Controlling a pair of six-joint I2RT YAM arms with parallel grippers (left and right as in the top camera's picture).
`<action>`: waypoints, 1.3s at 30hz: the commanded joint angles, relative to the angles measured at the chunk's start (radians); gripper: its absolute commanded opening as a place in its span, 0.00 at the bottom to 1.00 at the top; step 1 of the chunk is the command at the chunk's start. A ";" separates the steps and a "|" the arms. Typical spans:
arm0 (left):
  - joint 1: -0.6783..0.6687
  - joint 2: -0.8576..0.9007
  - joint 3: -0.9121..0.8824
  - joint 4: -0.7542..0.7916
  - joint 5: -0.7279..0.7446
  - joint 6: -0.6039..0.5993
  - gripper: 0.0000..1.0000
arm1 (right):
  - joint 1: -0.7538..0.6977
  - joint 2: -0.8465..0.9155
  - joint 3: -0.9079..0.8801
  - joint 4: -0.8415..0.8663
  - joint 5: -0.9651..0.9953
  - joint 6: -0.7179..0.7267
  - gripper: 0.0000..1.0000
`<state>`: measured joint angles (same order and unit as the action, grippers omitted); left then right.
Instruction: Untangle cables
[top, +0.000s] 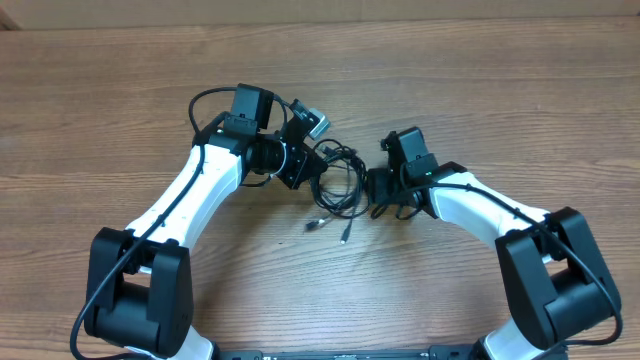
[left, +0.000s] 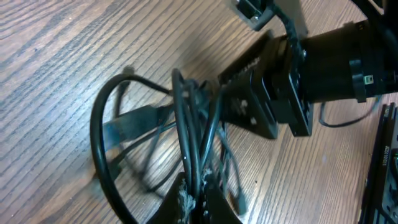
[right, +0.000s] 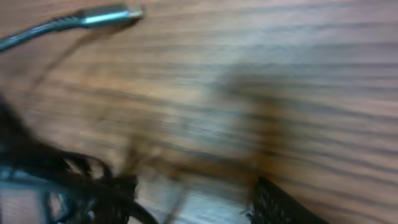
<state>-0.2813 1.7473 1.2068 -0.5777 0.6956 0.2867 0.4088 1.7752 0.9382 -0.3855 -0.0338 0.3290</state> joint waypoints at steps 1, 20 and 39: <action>0.000 -0.019 0.023 0.003 -0.041 -0.017 0.04 | -0.009 0.021 -0.013 -0.125 0.332 0.183 0.60; 0.000 -0.019 0.023 0.022 -0.257 -0.190 0.04 | -0.174 0.020 0.075 -0.253 -0.251 -0.084 0.80; -0.001 -0.019 0.023 0.020 -0.092 -0.099 0.04 | -0.015 0.021 0.106 -0.090 -0.047 -0.061 0.79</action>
<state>-0.2813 1.7473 1.2068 -0.5602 0.5575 0.1608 0.3618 1.7908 1.0195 -0.4900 -0.2367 0.1959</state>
